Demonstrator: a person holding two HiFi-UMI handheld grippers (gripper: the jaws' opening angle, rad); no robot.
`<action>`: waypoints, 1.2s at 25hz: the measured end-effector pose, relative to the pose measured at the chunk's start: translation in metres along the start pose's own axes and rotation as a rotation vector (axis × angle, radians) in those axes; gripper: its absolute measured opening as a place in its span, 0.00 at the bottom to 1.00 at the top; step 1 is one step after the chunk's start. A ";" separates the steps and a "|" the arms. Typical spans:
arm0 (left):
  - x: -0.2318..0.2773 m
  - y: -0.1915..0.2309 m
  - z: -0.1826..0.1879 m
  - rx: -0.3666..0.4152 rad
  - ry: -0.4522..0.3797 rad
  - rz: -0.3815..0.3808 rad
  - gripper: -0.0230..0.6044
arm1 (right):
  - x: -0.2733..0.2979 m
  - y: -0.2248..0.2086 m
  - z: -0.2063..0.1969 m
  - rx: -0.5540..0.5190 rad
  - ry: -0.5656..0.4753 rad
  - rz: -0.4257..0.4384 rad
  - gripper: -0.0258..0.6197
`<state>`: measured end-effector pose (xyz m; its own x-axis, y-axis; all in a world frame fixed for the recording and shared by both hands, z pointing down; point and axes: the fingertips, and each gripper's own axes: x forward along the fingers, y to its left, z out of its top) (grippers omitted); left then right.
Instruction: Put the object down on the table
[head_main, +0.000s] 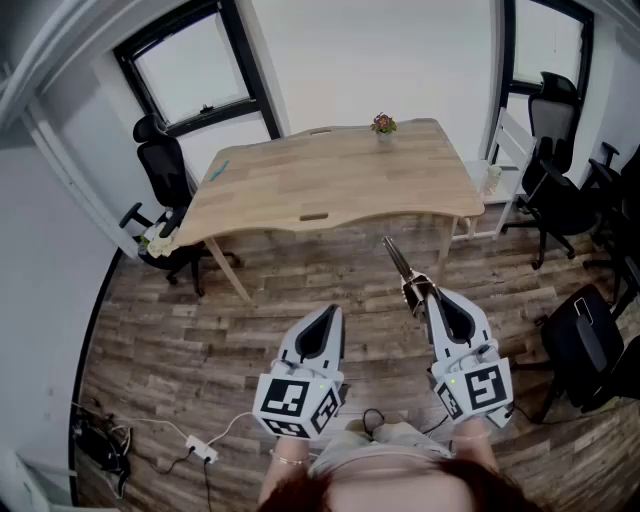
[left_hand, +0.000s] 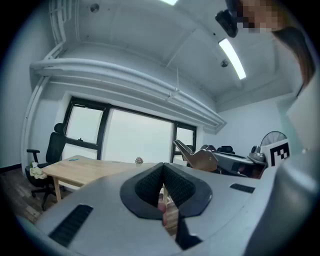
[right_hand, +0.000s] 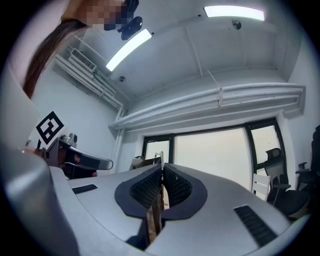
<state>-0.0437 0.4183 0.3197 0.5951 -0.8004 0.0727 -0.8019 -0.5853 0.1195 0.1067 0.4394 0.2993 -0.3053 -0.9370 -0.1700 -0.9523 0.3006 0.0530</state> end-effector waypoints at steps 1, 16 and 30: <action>0.004 -0.004 -0.001 -0.002 0.002 0.000 0.04 | -0.002 -0.005 0.000 0.001 -0.001 0.001 0.05; 0.048 -0.051 -0.015 0.023 0.035 0.020 0.04 | -0.008 -0.070 -0.016 0.064 -0.024 0.005 0.05; 0.082 -0.019 -0.017 0.028 0.037 0.004 0.04 | 0.034 -0.080 -0.032 0.087 -0.033 -0.022 0.05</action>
<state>0.0209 0.3661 0.3402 0.5931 -0.7975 0.1102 -0.8051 -0.5861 0.0912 0.1723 0.3773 0.3209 -0.2824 -0.9377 -0.2024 -0.9546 0.2955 -0.0369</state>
